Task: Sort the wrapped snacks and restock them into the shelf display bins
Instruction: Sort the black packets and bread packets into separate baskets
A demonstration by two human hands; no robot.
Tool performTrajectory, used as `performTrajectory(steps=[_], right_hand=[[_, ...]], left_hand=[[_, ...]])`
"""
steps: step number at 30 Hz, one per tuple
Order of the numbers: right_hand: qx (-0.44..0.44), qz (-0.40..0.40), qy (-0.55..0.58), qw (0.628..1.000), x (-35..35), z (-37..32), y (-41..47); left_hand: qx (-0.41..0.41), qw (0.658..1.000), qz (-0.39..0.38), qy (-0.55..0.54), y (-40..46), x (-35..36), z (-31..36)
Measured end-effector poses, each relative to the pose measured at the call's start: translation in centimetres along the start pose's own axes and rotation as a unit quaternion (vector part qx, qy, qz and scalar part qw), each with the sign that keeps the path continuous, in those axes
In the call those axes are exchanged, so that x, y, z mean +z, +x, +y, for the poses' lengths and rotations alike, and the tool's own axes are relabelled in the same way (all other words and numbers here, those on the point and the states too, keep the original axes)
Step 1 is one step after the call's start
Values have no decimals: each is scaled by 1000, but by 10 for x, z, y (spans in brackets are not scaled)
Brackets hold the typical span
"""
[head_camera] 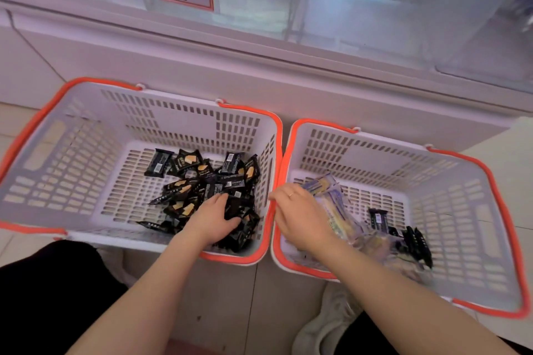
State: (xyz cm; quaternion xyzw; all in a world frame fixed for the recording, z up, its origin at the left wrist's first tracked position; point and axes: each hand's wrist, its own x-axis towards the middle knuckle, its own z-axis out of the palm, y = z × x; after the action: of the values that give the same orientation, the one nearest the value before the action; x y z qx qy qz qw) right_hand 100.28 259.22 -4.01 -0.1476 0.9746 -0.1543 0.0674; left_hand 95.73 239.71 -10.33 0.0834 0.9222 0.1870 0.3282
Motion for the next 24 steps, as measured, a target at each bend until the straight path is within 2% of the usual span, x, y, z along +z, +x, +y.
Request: performTrajectory(steps=[3,5,7,10,12,14,18,22,24], right_hand=[[46,-5,-3,999,-6,28,-4],[63,-32,-19,997,-14,56,-12],[72,-92,-54,992,-24,88,-25],[132,-219,-93,962,-42,144,-57],[198,-254,-92,942,-48,185,-84],[284,-245,-65,925,-48,221,-111],[452,-204,27,868,-26,269,-153],[525,-193,96,824,20,296,-164],[541,-192,92,814,39,308,-161]], left_hand=[[60,989,131,10,-5,-13,27],[160,964,208,-29,-8,-17,64],[252,939,231,-42,-14,-14,104],[341,922,183,-16,-11,6,152],[367,921,127,8,-2,27,177],[371,925,70,38,12,51,198],[347,929,-37,119,50,96,241],[354,913,-86,184,91,137,282],[363,903,-102,205,115,154,303]])
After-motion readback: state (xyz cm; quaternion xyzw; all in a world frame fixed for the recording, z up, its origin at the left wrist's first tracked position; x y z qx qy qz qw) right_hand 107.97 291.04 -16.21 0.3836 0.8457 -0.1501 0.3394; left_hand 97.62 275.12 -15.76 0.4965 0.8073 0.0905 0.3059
